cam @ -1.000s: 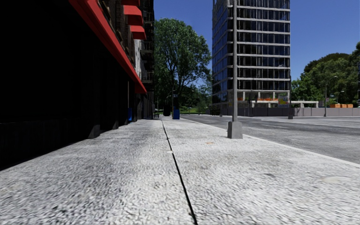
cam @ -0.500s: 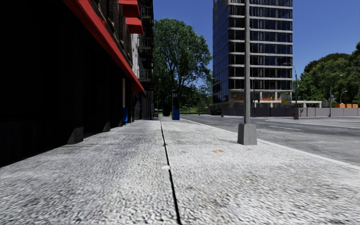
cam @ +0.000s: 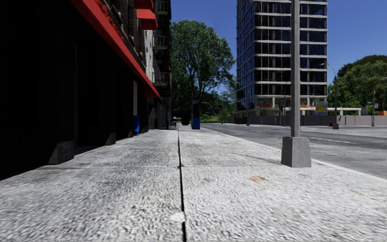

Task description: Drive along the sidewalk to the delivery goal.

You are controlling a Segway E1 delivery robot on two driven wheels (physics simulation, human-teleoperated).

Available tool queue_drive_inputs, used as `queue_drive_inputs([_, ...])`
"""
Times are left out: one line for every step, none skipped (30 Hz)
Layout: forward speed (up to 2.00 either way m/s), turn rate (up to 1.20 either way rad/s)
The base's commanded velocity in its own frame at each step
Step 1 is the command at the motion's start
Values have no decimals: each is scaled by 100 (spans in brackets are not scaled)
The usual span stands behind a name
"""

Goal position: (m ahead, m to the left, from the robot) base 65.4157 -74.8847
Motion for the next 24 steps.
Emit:
queue_drive_inputs([200,31])
queue_drive_inputs([200,31])
queue_drive_inputs([200,32])
queue_drive_inputs([200,33])
queue_drive_inputs([200,33])
queue_drive_inputs([200,33])
queue_drive_inputs([200,33])
queue_drive_inputs([200,33])
queue_drive_inputs([200,22])
queue_drive_inputs([200,22])
queue_drive_inputs([200,0])
queue_drive_inputs([200,0])
queue_drive_inputs([200,0])
queue_drive_inputs([200,0])
queue_drive_inputs([200,0])
queue_drive_inputs([200,0])
queue_drive_inputs([200,0])
queue_drive_inputs([200,0])
queue_drive_inputs([200,0])
queue_drive_inputs([200,0])
queue_drive_inputs([200,0])
queue_drive_inputs([200,0])
queue_drive_inputs([200,0])
queue_drive_inputs([200,0])
